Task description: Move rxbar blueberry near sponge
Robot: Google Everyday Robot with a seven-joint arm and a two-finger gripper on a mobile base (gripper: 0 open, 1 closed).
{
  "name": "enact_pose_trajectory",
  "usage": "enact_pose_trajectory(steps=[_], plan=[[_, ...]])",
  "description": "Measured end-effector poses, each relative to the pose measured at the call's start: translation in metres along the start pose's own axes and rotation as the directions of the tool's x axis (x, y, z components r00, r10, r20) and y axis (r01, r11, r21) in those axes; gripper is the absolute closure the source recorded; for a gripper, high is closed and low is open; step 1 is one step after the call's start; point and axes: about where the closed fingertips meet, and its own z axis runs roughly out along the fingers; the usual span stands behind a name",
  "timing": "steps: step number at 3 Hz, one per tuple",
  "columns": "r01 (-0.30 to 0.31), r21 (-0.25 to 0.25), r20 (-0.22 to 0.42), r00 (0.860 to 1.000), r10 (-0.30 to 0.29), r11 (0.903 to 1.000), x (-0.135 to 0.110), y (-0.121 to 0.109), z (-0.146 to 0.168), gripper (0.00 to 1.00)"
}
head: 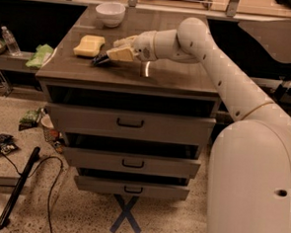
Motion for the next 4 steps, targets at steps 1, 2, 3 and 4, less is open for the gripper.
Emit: enact_pose_trajectory(steps=[1,2,3,4], plan=[[0.044,0.017,0.014,0.999,-0.044,0.9989,-0.006,0.001,-0.001,0.05],[0.102,0.102,-0.021,0.995,-0.1,0.9896,-0.011,-0.022,-0.046,0.0],[0.138,0.175,-0.069,0.989,-0.128,0.9749,-0.017,-0.056,-0.114,0.0],[0.179,0.337,-0.115,0.982,-0.149,0.9242,-0.041,-0.088,-0.207,0.0]])
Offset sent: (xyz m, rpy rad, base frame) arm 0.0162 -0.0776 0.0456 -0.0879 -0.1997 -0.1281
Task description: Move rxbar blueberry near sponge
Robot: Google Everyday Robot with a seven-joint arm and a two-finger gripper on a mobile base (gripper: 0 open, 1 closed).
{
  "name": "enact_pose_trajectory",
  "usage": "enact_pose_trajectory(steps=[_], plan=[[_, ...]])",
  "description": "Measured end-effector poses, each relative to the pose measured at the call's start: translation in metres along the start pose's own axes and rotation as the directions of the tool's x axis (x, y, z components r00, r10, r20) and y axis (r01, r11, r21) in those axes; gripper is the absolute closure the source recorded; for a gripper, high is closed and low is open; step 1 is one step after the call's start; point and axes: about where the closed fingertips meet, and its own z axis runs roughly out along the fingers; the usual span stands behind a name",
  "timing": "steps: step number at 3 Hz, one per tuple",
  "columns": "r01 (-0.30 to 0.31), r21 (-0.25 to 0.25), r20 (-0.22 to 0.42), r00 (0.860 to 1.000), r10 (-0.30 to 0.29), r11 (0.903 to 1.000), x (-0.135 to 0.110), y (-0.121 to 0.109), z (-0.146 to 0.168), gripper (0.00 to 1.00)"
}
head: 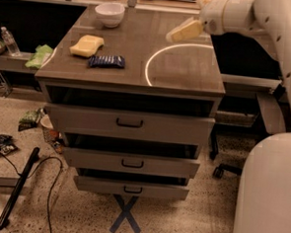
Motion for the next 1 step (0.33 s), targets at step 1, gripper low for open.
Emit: enact_pose_trajectory(steps=[1], plan=[[0.009,0.04,-0.001,1.0,-0.009,0.9991,-0.0043,-0.0139,-0.0129,0.0]])
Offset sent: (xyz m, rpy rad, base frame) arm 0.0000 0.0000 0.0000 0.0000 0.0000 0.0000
